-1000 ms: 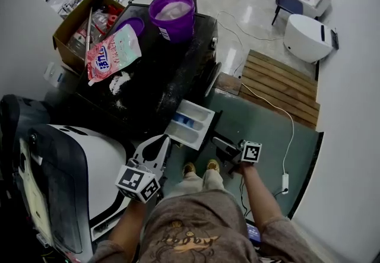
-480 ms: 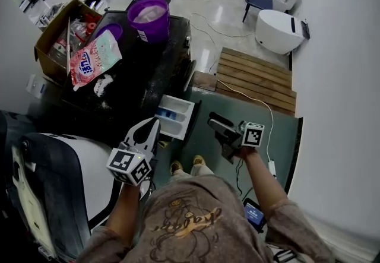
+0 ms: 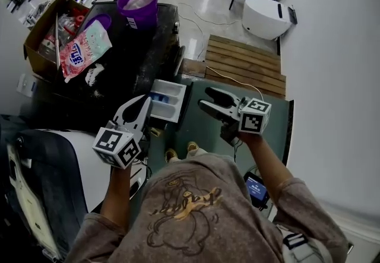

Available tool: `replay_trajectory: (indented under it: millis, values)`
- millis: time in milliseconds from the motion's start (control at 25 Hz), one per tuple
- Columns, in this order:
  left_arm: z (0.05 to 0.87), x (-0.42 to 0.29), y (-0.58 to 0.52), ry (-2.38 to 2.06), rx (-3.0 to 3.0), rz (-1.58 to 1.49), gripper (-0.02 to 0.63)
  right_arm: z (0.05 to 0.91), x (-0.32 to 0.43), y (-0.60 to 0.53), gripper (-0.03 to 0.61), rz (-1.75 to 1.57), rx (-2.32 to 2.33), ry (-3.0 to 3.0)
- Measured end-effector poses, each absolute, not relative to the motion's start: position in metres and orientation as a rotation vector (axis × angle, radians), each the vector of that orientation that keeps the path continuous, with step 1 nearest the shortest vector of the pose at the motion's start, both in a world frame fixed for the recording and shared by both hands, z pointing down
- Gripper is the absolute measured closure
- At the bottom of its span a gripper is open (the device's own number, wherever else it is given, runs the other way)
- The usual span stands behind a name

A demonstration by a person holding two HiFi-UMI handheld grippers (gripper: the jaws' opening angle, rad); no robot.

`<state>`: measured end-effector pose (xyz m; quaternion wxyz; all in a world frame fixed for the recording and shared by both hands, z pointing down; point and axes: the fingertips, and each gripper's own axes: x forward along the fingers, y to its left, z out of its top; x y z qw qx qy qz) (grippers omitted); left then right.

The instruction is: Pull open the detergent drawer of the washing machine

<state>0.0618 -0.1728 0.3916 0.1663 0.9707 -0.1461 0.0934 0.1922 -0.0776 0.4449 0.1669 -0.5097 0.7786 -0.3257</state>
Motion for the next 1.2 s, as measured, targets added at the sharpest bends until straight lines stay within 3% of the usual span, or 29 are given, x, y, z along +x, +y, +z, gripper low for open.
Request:
replay_trajectory:
  millis: [240,560,920,1200]
  values:
    - [0.383,0.060,-0.169,-0.374,2.814,0.282,0.592,0.406,0.192,-0.072,0.325,-0.697,-1.660,2.318]
    - [0.377,0.055,-0.164,-0.376,2.887,0.183,0.592,0.381,0.194,-0.062,0.446,-0.358,-1.903,2.369]
    - [0.395,0.047,-0.176,-0.502,2.890,0.126,0.592,0.394,0.187,-0.064,0.562,-0.267,-2.025,2.316]
    - [0.409,0.040,-0.182,-0.584,2.876,0.120,0.592,0.408,0.185,-0.069,0.574,-0.220,-2.076,2.267]
